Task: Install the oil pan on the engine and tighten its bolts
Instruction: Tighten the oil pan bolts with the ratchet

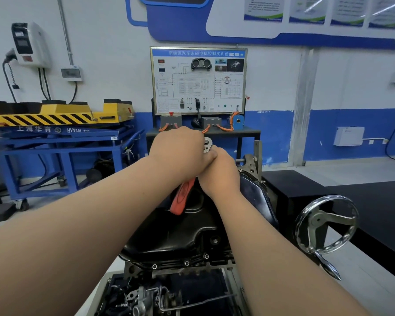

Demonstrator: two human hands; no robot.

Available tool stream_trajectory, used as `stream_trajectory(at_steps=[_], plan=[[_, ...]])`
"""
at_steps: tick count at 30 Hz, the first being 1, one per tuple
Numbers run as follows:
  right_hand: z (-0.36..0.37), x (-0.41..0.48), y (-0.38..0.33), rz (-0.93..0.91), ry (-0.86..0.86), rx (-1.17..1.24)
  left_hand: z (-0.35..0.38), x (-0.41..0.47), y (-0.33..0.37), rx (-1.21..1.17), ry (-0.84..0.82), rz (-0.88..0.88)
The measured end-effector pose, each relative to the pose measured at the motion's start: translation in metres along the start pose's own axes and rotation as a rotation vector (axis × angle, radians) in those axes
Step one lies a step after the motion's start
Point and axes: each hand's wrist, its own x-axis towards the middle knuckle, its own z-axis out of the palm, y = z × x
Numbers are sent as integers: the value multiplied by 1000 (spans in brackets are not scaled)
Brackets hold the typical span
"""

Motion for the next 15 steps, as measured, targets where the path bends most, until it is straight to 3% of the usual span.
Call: stream_trajectory(at_steps=[6,15], plan=[[2,0,1,63,35,57,-5,5,-1,16,-59,3],[5,0,2,98,70,161,-18,19,-18,-25,-214,177]])
